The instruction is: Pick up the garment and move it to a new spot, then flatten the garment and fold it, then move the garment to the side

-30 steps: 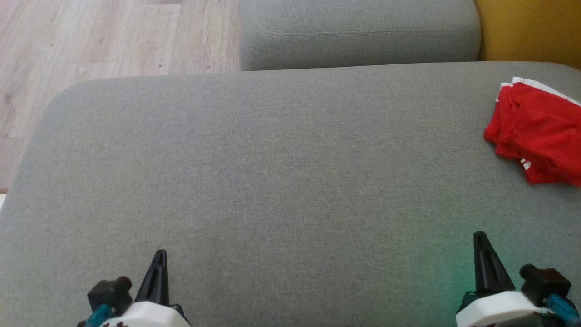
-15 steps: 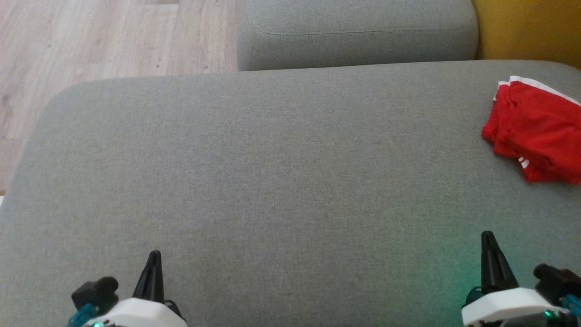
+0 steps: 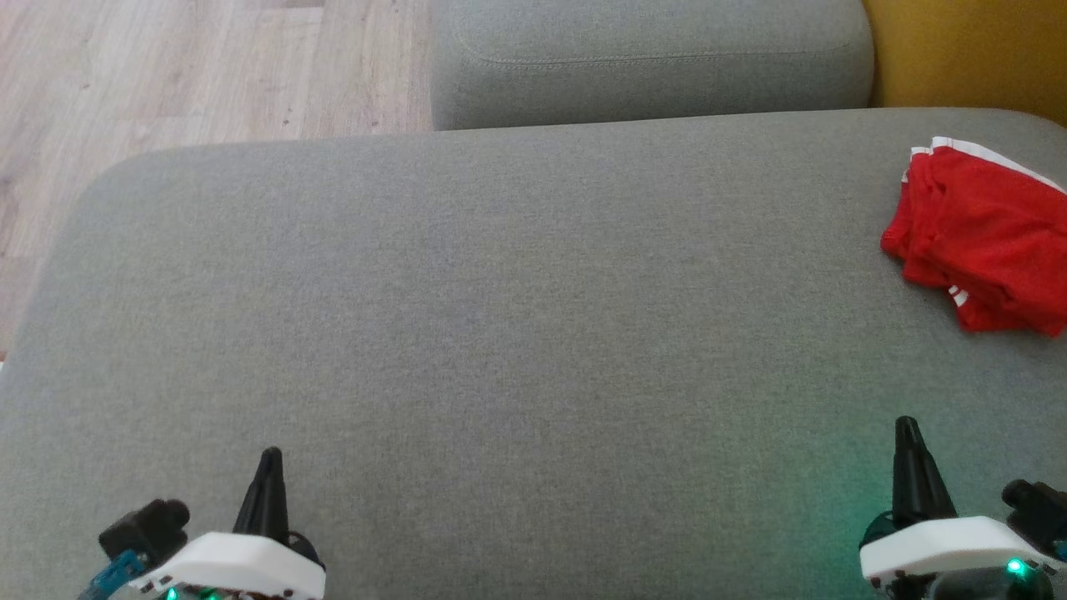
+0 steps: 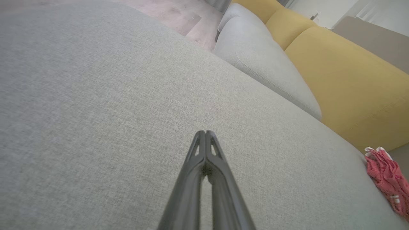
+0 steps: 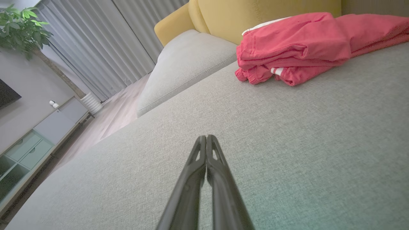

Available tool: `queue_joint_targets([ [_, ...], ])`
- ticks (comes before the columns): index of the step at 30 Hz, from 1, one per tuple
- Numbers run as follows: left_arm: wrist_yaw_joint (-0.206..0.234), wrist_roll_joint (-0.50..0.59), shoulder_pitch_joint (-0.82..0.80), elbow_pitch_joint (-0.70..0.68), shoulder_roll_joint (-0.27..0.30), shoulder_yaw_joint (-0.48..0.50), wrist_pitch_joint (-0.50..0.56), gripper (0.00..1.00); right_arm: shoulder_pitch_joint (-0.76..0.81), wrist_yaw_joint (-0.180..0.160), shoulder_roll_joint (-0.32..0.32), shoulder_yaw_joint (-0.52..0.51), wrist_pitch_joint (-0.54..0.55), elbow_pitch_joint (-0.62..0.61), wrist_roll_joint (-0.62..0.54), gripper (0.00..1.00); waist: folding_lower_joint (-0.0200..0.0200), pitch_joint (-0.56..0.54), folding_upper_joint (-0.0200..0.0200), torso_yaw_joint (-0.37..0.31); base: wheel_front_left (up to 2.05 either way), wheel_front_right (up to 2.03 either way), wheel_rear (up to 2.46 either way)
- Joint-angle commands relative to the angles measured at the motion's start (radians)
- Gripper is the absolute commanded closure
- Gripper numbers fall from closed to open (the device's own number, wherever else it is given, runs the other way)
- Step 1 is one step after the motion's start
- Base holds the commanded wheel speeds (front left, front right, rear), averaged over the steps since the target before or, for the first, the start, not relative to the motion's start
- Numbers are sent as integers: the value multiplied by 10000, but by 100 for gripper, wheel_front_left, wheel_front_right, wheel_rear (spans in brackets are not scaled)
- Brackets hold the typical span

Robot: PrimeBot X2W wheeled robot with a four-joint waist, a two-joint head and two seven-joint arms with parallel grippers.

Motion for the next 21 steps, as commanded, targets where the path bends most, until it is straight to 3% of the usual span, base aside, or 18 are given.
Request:
queue_joint_targets([
  [1,-54,-241,-483,-366,22,168,46,100,-501,-3,-44,-5,38,-358,288,100,0,1,0,-4,0,0,0],
  [21,-243,-2513,-784,-451,27,513,634,100,-792,-4,-55,-93,614,-442,2710,100,0,12,0,-88,0,0,0],
])
